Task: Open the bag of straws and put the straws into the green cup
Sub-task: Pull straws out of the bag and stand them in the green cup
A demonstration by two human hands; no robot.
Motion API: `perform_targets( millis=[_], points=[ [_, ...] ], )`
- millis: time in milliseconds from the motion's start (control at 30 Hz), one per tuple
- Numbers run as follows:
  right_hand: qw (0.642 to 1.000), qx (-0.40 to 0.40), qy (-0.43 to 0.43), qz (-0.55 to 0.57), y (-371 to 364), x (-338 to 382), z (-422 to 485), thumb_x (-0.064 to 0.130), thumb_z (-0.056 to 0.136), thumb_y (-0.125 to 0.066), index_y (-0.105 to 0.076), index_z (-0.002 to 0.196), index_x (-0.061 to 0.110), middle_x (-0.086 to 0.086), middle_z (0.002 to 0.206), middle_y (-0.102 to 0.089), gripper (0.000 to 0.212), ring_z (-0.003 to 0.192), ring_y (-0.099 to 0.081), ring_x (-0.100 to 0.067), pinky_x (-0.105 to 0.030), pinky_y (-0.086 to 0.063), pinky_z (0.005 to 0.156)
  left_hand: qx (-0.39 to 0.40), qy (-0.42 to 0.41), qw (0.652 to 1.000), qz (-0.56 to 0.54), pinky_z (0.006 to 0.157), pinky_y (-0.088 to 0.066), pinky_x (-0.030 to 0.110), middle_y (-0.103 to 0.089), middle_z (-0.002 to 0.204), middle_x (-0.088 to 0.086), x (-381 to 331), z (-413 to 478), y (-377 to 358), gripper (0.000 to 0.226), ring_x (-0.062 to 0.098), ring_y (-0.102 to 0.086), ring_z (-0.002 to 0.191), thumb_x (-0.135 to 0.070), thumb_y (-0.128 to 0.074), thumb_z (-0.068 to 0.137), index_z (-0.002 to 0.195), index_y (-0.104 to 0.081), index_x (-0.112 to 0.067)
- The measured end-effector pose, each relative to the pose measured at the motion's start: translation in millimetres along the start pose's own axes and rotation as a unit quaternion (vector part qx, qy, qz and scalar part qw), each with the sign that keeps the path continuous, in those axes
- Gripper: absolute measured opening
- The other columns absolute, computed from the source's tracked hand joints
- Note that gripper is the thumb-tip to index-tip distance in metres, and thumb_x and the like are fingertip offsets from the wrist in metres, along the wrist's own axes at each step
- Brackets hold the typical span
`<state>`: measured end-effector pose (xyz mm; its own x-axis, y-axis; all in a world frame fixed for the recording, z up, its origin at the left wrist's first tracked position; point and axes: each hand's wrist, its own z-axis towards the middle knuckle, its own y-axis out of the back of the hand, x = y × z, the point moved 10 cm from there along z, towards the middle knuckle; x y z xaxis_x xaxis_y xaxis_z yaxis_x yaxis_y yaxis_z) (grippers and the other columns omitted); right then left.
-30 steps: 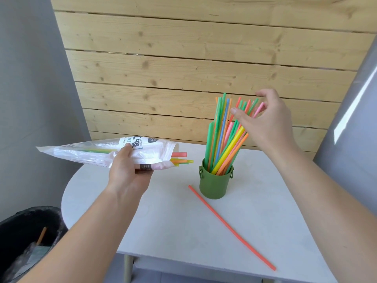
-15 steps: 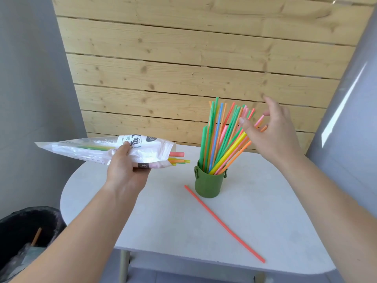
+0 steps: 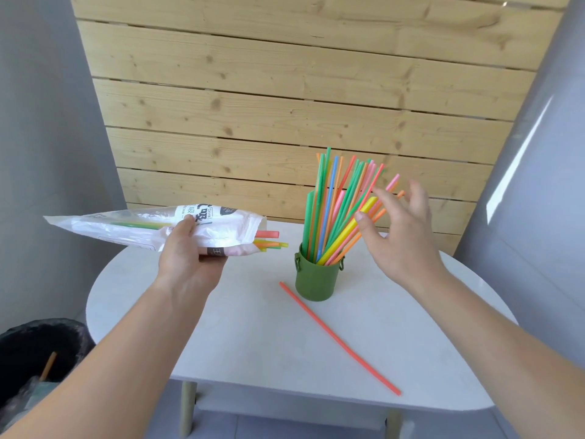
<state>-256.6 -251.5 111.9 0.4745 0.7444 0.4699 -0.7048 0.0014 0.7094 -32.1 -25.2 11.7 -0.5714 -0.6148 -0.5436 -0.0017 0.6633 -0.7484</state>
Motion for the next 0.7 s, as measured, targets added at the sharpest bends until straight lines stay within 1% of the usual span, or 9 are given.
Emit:
perform_targets(
  millis=[200, 300, 367, 433, 467, 500, 567, 633, 700],
  points=[
    [0.998, 0.045, -0.017, 0.052, -9.6, 3.7, -8.6, 0.045, 0.095, -0.058, -0.042, 0.151, 0.031, -0.011, 0.163, -0.017, 0.06, 0.153, -0.013, -0.021, -0.025, -0.019, 0.11, 0.0, 0.004, 1.0, -0.003, 0.065, -0.057, 0.034, -0.071, 0.103, 0.003, 1.1, -2.1, -1.4, 0.006, 0.02, -0.072, 0.09, -0.021, -0.06, 0.104, 0.1, -0.061, -0.016],
    [0.996, 0.025, -0.036, 0.083, 5.8, 4.8, -7.4, 0.044, 0.094, -0.063, -0.037, 0.153, 0.033, -0.015, 0.165, -0.012, 0.066, 0.155, -0.008, -0.023, -0.025, -0.014, 0.111, 0.002, 0.004, 1.0, -0.002, 0.062, -0.056, 0.032, -0.071, 0.105, 0.004, -0.1, -2.0, -0.9, 0.006, 0.021, -0.073, 0.091, -0.021, -0.06, 0.104, 0.102, -0.061, -0.016],
    [0.996, -0.079, 0.029, 0.026, 38.4, 20.7, -10.7, 0.042, 0.091, -0.066, -0.051, 0.144, 0.023, -0.023, 0.155, -0.029, 0.058, 0.147, -0.025, -0.035, -0.031, -0.02, 0.114, 0.003, 0.006, 1.0, -0.004, 0.056, -0.053, 0.03, -0.071, 0.107, 0.005, -0.1, -2.5, -0.7, 0.006, 0.023, -0.072, 0.094, -0.021, -0.06, 0.104, 0.101, -0.06, -0.016],
    [0.976, -0.169, 0.137, -0.025, 60.6, 45.4, -25.5, 0.036, 0.088, -0.068, -0.067, 0.116, 0.011, -0.017, 0.124, -0.054, 0.038, 0.119, -0.051, -0.034, -0.038, -0.039, 0.103, 0.002, 0.009, 1.0, -0.004, 0.051, -0.052, 0.027, -0.071, 0.104, 0.004, 0.6, -3.6, 0.7, 0.006, 0.023, -0.071, 0.092, -0.021, -0.06, 0.104, 0.1, -0.06, -0.016],
    [0.977, -0.148, 0.152, -0.016, 56.6, 49.2, -29.8, 0.034, 0.086, -0.069, -0.069, 0.101, 0.013, -0.008, 0.106, -0.061, 0.026, 0.101, -0.058, -0.028, -0.038, -0.047, 0.091, 0.004, 0.011, 1.0, -0.001, 0.05, -0.051, 0.026, -0.07, 0.102, 0.004, 1.7, -3.7, 0.2, 0.007, 0.023, -0.071, 0.09, -0.021, -0.06, 0.104, 0.1, -0.06, -0.016],
    [0.989, -0.08, 0.126, 0.007, 42.2, 46.9, -32.1, 0.035, 0.086, -0.069, -0.068, 0.088, 0.018, 0.002, 0.09, -0.064, 0.018, 0.086, -0.06, -0.022, -0.038, -0.051, 0.079, 0.005, 0.012, 1.0, 0.001, 0.05, -0.051, 0.026, -0.07, 0.102, 0.003, 3.2, -4.2, 0.2, 0.006, 0.023, -0.07, 0.09, -0.021, -0.061, 0.103, 0.1, -0.06, -0.016],
    [0.991, 0.128, 0.017, 0.025, -13.7, 30.8, -47.8, 0.041, 0.083, -0.072, -0.066, 0.077, 0.024, 0.01, 0.071, -0.066, 0.019, 0.07, -0.063, -0.014, -0.037, -0.054, 0.069, 0.007, 0.013, 1.0, 0.007, 0.052, -0.054, 0.027, -0.07, 0.105, 0.005, 7.4, -2.6, 2.4, 0.006, 0.024, -0.071, 0.092, -0.02, -0.061, 0.103, 0.103, -0.06, -0.015],
    [0.965, 0.259, -0.04, 0.009, -60.1, 14.5, -72.4, 0.044, 0.08, -0.077, -0.071, 0.077, 0.023, 0.009, 0.074, -0.069, 0.022, 0.074, -0.066, -0.013, -0.034, -0.056, 0.072, 0.006, 0.016, 1.0, 0.013, 0.057, -0.058, 0.031, -0.071, 0.108, 0.006, 12.1, -1.0, 5.3, 0.008, 0.025, -0.073, 0.094, -0.02, -0.061, 0.103, 0.107, -0.061, -0.014],
    [0.945, 0.317, -0.076, 0.001, -87.9, 1.6, -87.0, 0.045, 0.078, -0.08, -0.076, 0.08, 0.018, 0.004, 0.08, -0.072, 0.027, 0.08, -0.067, -0.016, -0.032, -0.055, 0.073, 0.006, 0.018, 1.0, 0.019, 0.06, -0.058, 0.032, -0.071, 0.108, 0.006, 14.8, -1.1, 6.6, 0.008, 0.025, -0.073, 0.094, -0.021, -0.061, 0.103, 0.107, -0.061, -0.014]
  ],
)
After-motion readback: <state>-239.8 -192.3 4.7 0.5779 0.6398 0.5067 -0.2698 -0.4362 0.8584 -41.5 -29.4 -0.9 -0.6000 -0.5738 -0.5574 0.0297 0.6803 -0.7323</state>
